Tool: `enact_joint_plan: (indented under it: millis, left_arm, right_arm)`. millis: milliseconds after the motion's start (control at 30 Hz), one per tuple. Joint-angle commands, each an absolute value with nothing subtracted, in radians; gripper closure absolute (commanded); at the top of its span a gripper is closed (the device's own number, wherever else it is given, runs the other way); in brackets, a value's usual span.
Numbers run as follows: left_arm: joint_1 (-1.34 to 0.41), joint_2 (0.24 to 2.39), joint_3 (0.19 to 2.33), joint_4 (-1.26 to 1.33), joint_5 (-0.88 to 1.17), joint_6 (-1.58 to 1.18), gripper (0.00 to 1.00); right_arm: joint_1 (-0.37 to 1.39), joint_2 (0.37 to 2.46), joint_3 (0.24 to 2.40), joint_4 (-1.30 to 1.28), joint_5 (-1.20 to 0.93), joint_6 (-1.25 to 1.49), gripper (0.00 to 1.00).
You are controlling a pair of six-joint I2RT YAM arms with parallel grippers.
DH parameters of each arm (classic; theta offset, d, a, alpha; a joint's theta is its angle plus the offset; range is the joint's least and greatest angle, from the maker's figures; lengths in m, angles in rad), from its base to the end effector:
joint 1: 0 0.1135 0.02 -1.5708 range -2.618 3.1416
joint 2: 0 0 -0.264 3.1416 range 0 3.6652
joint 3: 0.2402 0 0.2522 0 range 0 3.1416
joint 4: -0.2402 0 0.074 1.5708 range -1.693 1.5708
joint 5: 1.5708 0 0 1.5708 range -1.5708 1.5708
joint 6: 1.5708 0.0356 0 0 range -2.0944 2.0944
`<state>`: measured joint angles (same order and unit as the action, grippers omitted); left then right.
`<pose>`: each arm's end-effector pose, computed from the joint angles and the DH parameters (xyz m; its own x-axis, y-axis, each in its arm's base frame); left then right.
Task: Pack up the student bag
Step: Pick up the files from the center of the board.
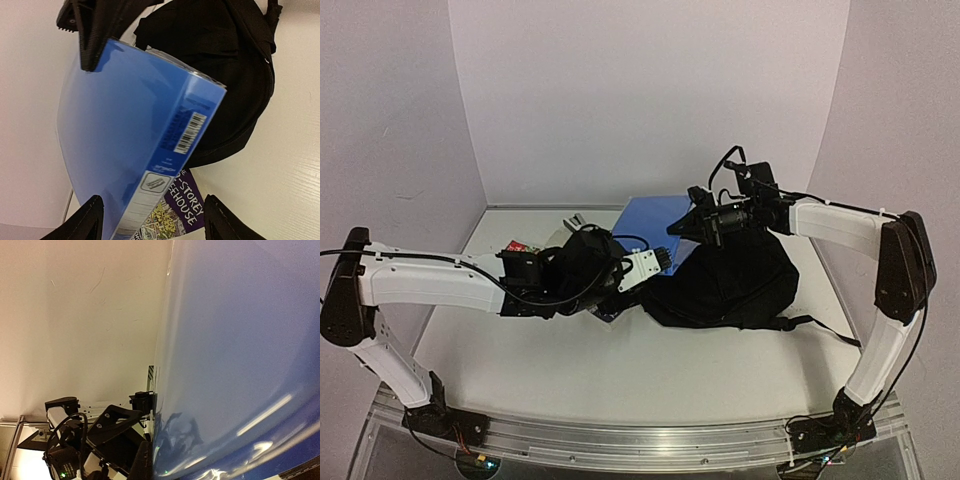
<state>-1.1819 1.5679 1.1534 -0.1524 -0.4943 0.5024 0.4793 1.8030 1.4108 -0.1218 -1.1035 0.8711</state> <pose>0.1508 -0.3235 0.2772 0.1407 0.7746 -0.6166 0.6790 0.3778 0.6295 0.3478 0.2166 0.2880 -0.9676 -0.1145 -0.2250 -0.2443 0.2000 0.9489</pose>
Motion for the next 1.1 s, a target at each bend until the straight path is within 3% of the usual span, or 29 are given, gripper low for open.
enact_joint_plan:
  millis: [0, 200, 400, 467, 600, 700, 767, 900, 1067]
  left_arm:
    - [-1.194, 1.59, 1.175, -0.101, -0.509, 0.59, 0.32]
    - [-1.209, 1.639, 1.176, -0.004, -0.597, 0.709, 0.49]
    - [-1.229, 1.629, 1.151, 0.09, -0.641, 0.748, 0.79]
    - [-1.23, 1.61, 1.145, 0.086, -0.644, 0.722, 0.84]
    - [-1.229, 1.577, 1.145, 0.062, -0.659, 0.653, 0.89]
    - [-1.229, 1.542, 1.156, 0.023, -0.653, 0.559, 0.93]
    - [-1.227, 1.512, 1.161, 0.007, -0.637, 0.495, 0.95]
    - [-1.179, 1.436, 1.195, -0.101, -0.581, 0.251, 0.99]
    - [-0.957, 1.315, 1.234, -0.243, -0.388, -0.21, 1.0]
  right_arm:
    - [0.489, 1.8, 1.404, -0.057, -1.136, 0.895, 1.0]
    - [0.524, 1.798, 1.387, -0.042, -1.156, 0.907, 1.0]
    - [0.534, 1.806, 1.393, -0.038, -1.158, 0.91, 1.0]
    - [0.533, 1.809, 1.403, -0.038, -1.154, 0.907, 1.0]
    - [0.519, 1.812, 1.449, -0.046, -1.13, 0.859, 0.53]
    - [0.457, 1.815, 1.499, -0.051, -1.089, 0.845, 0.31]
    - [0.398, 1.819, 1.549, -0.059, -1.068, 0.833, 0.25]
    - [0.286, 1.787, 1.664, -0.181, -0.929, 0.671, 0.21]
    - [0.287, 1.767, 1.753, -0.416, -0.7, 0.366, 0.21]
